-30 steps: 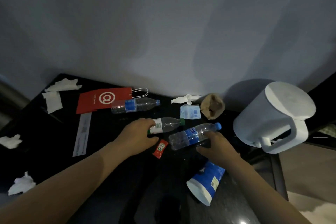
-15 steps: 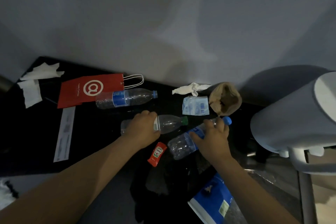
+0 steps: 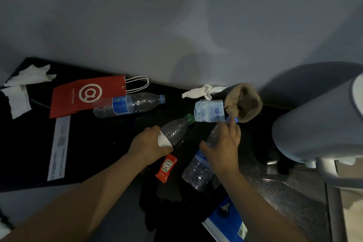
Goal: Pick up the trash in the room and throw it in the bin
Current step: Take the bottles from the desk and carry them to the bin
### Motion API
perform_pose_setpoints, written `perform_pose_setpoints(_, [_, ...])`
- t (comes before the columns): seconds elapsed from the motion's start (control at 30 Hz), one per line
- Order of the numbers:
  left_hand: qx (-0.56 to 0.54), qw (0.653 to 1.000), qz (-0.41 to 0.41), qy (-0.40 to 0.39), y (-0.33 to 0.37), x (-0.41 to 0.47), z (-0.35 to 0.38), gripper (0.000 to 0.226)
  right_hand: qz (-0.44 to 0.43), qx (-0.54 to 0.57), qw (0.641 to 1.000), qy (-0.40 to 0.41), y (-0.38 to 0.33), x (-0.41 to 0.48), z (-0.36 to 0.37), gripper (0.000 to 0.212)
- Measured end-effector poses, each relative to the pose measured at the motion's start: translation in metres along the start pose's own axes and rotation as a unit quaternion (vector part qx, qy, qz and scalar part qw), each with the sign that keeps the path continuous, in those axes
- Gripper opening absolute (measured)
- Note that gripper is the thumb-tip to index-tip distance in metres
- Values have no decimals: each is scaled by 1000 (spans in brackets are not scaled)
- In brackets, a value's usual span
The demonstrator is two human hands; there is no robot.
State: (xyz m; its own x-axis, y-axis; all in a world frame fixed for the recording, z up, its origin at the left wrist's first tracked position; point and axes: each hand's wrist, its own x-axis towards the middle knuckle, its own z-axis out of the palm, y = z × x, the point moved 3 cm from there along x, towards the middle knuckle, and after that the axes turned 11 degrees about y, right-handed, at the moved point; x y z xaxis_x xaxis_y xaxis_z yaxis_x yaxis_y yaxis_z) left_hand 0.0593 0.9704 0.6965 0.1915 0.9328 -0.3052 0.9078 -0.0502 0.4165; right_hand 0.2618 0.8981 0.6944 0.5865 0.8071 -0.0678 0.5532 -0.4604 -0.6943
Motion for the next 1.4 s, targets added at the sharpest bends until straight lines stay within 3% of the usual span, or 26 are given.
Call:
perform_pose_setpoints(0.17, [-38, 999, 10, 12, 6, -11, -14, 54, 27, 122, 992, 7, -14, -13, -24, 100])
perform_pose_setpoints(0.33, [-83, 995, 33, 49, 17, -38, -47, 54, 47, 211, 976, 22, -39, -35, -55, 78])
perform_pose_setpoints(0.43, [-125, 988, 54, 68, 28, -61, -73, 51, 43, 223, 972, 62, -62, -55, -81, 86])
perform_pose_setpoints(0.57, [-196, 971, 91, 106, 46, -95, -120, 44, 10, 262, 959, 106, -98, -85, -123, 78])
perform_pose_setpoints(0.73, [-279, 938, 157, 135, 61, -148, -177, 43, -45, 293, 938, 178, -144, -135, -185, 88])
perform_pose_setpoints(0.9, [-345, 897, 237, 140, 86, -220, -227, 36, -113, 293, 909, 273, -183, -208, -255, 84])
perform_pose_setpoints(1.13, [-413, 845, 328, 90, 134, -301, -262, 35, -155, 289, 872, 364, -199, -297, -340, 77])
perform_pose_setpoints(1.4, [-431, 796, 425, 21, 221, -400, -250, 30, -124, 263, 821, 490, -151, -390, -436, 84])
